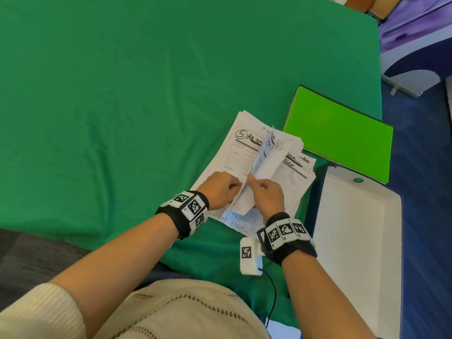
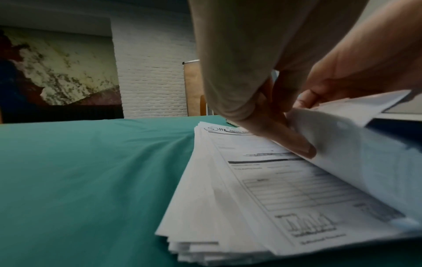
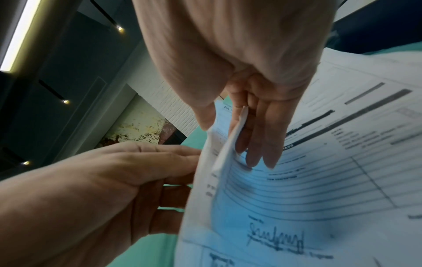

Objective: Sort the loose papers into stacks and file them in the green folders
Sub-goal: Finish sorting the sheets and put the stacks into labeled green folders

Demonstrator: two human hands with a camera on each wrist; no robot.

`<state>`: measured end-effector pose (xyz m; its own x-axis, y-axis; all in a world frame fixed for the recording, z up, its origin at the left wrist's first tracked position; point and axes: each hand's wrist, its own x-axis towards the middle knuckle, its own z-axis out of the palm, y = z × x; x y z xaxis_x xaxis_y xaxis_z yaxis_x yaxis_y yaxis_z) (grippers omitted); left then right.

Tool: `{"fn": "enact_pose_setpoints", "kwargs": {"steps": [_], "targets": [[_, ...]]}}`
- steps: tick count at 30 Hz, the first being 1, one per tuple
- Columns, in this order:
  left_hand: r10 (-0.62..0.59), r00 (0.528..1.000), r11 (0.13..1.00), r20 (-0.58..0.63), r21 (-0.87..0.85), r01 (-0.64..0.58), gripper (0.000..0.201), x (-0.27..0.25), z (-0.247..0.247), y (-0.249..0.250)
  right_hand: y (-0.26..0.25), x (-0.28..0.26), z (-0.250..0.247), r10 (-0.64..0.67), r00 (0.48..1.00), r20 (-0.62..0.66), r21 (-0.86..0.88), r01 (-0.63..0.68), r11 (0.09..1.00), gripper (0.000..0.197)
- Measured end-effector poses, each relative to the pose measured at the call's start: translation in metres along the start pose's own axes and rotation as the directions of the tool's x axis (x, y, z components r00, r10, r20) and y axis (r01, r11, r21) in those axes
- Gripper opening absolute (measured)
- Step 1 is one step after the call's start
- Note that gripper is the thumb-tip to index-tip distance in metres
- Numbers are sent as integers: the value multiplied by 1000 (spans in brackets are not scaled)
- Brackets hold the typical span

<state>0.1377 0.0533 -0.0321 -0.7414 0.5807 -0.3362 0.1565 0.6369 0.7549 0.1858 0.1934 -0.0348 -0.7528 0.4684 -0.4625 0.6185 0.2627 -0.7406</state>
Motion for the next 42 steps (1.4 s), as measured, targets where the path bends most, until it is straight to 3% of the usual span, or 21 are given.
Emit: {"fn": "enact_pose_setpoints", "kwargs": {"steps": [5,11,15,18,20,24,29,31,35,38,42], "targets": [[-62,997,997,-42,-52,60,21,1,8,-5,5,0,0,52,998,36,91,-55,994,15],[-147,980,987,-135,-86,136,23,4,9,-7,4,-3,0,93,995,30,111,-96,989,36],[-120,989,970,-82,-220,100,7,5,7,-2,0,-3,-1,64,997,-31,57,-62,996,51],[-80,997,932,-17,-356,69,17,6,5,2,-1,-1,-2,39,998,-48,51,-36,998,49],[-92,996,885,17,-456,90,19,5,2,2,-3,0,-5,8,998,-56,26,-6,1000,37],[-191,979,762,70,-617,193,19,2,-7,-5,0,2,-16,1,997,-79,3,-1,1000,17],[-340,940,718,17,-642,271,15,3,-22,-21,1,-3,-34,-23,975,-221,-17,20,1000,11],[-360,933,728,27,-617,299,14,3,-25,-21,1,-9,-39,-81,973,-218,-21,78,997,23],[-340,940,764,42,-570,302,13,7,-27,-13,-5,-16,-41,-207,975,-76,-145,195,970,51],[-250,961,752,122,-600,272,24,9,-23,2,-10,-14,-34,-151,988,24,-169,153,974,24],[-177,950,787,258,-543,294,31,12,-15,18,-9,-10,-26,-76,997,-20,-121,73,990,33]]}}
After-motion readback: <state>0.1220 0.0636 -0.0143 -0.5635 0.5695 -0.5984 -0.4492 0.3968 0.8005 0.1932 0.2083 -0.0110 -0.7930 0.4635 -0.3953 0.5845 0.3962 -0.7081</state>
